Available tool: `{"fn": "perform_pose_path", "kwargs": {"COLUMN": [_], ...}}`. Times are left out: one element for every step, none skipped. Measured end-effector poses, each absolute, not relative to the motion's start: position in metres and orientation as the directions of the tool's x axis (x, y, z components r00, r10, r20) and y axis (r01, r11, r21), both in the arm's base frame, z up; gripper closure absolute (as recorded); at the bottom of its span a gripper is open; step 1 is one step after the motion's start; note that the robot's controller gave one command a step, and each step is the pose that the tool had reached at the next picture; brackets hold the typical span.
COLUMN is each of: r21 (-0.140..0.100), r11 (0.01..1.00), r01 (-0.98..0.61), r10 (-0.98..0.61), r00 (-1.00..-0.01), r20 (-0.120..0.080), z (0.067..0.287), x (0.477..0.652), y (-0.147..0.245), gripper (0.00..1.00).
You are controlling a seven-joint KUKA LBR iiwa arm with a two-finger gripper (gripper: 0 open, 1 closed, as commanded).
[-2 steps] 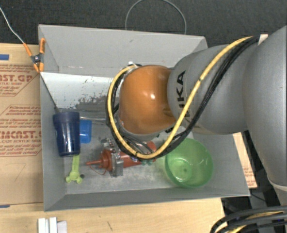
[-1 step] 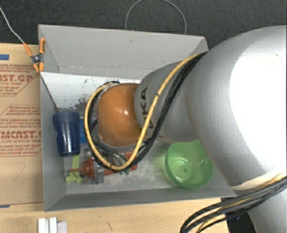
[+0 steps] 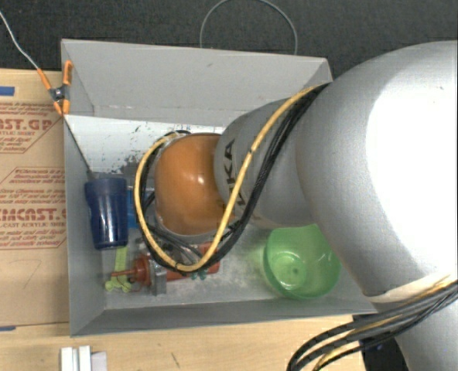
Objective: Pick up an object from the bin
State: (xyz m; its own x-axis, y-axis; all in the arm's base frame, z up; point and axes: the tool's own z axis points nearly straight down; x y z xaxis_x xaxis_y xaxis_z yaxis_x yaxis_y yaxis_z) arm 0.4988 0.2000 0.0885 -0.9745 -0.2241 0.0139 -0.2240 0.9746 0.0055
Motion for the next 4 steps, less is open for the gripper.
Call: {"fn": "perform_pose_path", "kwargs": {"r21": [0.009,0.009,0.011,0.01], "r11": [0.851,0.851,0.85,0.804], "r01": [-0.525,-0.525,-0.527,-0.594], "r10": [-0.525,-0.525,-0.527,-0.594], "r00": [-0.851,-0.851,-0.85,-0.804], "r20": [0.002,0.002,0.011,-0.003], "z": [0.144,0.144,0.15,0.101], "x": [0.512,0.512,0.512,0.5], "y": [0.192,0.192,0.192,0.218], "gripper": [1.0,1.0,1.0,1.0]}}
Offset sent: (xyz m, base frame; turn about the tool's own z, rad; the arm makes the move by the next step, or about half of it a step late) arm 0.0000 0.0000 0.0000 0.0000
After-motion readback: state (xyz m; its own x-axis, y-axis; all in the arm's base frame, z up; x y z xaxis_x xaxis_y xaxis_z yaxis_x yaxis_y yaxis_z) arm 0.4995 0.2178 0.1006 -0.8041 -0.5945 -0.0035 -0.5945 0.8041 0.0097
